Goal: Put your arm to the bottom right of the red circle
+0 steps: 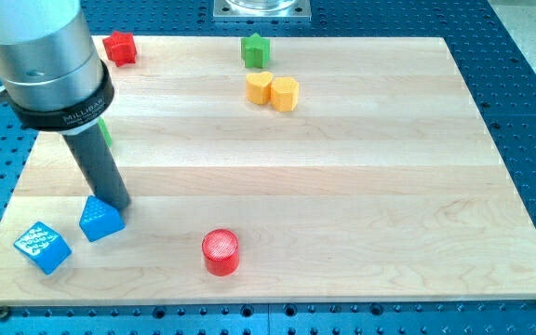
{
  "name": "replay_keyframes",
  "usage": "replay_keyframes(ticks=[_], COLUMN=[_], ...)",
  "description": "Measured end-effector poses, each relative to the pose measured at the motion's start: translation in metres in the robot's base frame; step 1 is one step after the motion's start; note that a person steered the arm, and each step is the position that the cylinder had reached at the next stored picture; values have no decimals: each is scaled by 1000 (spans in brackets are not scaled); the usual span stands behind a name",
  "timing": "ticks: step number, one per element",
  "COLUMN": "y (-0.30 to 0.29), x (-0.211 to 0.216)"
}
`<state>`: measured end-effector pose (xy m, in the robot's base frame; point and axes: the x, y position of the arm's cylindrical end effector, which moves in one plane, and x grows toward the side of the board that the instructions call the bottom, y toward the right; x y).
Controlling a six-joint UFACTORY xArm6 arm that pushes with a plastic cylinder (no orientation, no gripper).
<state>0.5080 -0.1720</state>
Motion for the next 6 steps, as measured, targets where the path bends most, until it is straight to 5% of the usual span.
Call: replay_keyframes(ticks=[2, 4, 5, 6], y=[1, 190, 187, 110], x=[27, 54, 109, 93])
